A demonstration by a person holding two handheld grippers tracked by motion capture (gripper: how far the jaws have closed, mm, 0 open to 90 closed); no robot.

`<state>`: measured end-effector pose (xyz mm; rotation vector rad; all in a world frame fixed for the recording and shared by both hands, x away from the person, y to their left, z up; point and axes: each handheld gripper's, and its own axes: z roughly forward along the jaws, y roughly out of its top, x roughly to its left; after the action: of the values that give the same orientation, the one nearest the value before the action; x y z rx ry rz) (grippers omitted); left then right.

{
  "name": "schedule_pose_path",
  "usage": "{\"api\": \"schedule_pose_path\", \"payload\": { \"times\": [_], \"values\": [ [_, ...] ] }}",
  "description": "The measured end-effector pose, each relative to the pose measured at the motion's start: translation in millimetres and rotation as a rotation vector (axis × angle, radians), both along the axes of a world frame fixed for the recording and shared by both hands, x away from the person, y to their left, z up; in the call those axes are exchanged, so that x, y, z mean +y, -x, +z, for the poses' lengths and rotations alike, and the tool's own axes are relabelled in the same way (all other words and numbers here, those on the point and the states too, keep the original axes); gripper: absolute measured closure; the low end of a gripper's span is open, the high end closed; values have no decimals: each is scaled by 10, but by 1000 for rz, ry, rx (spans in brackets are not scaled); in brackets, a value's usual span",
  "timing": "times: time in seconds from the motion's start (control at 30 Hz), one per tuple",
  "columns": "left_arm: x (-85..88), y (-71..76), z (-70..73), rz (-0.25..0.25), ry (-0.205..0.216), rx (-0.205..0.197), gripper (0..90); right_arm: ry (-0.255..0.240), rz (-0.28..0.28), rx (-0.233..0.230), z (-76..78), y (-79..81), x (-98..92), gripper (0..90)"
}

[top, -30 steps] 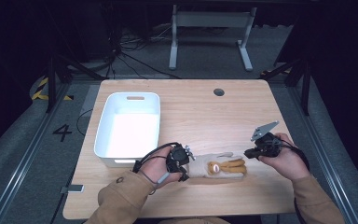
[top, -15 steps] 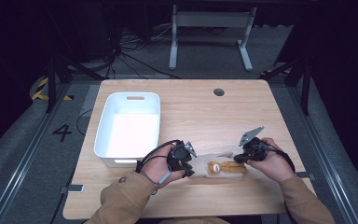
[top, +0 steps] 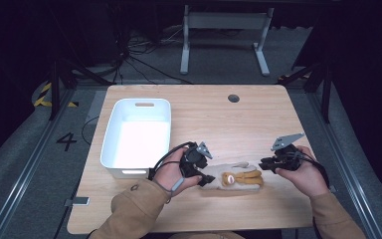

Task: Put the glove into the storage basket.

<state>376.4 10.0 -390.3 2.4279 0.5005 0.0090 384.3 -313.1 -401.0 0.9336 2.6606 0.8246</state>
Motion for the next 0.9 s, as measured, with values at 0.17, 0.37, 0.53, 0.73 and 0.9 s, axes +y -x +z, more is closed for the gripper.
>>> {"api": "schedule_pose_path", "payload": {
  "times": [0.17, 0.37, 0.53, 0.73, 0.9],
  "values": [
    [-35, -35, 7, 11, 30, -28, 381, -58, -80, -27, 16, 33, -122, 622],
    [-102, -44, -4, -1, 59, -49, 324, -86, -147, -27, 21, 59, -235, 545],
    [-150, -51, -38, -10, 66, -49, 314, -117, -178, -31, 11, 38, -317, 511],
    [-195, -77, -81, -13, 64, -48, 292, -144, -192, 16, -51, 0, -424, 467],
    [-242, -85, -135, -21, 67, -47, 276, -157, -189, -4, -66, -8, -475, 416]
  ]
}}
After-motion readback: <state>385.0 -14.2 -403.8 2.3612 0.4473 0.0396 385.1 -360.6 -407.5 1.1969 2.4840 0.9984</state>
